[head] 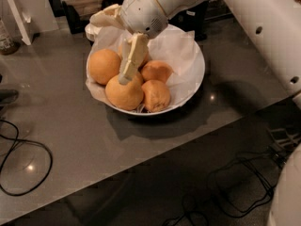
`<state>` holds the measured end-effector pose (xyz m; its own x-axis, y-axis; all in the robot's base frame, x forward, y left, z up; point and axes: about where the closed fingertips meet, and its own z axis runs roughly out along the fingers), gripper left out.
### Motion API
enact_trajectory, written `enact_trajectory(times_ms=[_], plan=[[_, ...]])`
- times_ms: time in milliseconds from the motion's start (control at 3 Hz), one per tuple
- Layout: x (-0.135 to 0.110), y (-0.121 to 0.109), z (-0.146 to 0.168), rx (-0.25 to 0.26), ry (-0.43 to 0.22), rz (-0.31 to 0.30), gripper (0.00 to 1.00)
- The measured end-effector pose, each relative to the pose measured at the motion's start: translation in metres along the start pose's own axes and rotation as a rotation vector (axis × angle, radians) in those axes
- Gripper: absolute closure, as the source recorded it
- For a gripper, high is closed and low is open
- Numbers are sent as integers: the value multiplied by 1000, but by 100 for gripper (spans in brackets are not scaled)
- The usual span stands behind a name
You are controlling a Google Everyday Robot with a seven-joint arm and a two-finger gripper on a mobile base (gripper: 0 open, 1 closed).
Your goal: Pick orange from white bowl
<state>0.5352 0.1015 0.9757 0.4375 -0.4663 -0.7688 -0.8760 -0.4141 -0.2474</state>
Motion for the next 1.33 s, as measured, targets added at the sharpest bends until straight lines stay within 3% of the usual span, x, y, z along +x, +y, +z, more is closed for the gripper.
enact_trajectory(times_ms=[667,1000,1333], plan=[[44,-62,16,233,-139,108,0],[49,-78,18,273,-138,162,0],[48,-78,18,275,-139,165,0]])
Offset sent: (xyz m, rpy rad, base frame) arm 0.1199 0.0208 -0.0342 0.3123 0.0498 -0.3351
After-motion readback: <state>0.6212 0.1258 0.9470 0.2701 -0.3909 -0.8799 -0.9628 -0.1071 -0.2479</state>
